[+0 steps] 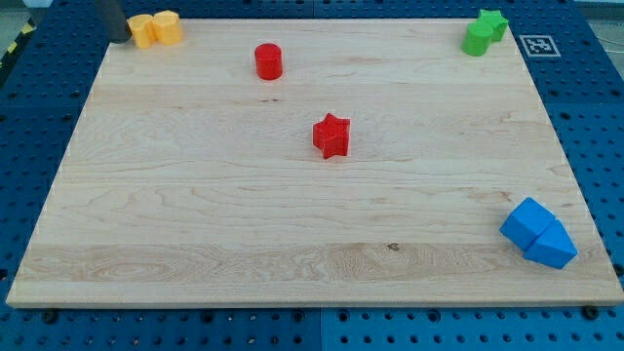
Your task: Move the arm towards the red circle
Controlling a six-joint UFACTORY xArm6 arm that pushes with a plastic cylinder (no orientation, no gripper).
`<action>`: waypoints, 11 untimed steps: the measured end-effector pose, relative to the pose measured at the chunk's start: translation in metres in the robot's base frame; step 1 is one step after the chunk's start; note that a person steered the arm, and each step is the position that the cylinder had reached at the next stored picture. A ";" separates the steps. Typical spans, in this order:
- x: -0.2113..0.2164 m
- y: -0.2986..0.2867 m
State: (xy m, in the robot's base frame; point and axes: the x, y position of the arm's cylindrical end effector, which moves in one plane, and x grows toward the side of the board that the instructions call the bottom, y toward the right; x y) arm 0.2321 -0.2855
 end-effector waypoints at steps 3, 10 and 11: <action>0.010 -0.019; 0.051 -0.003; 0.062 0.009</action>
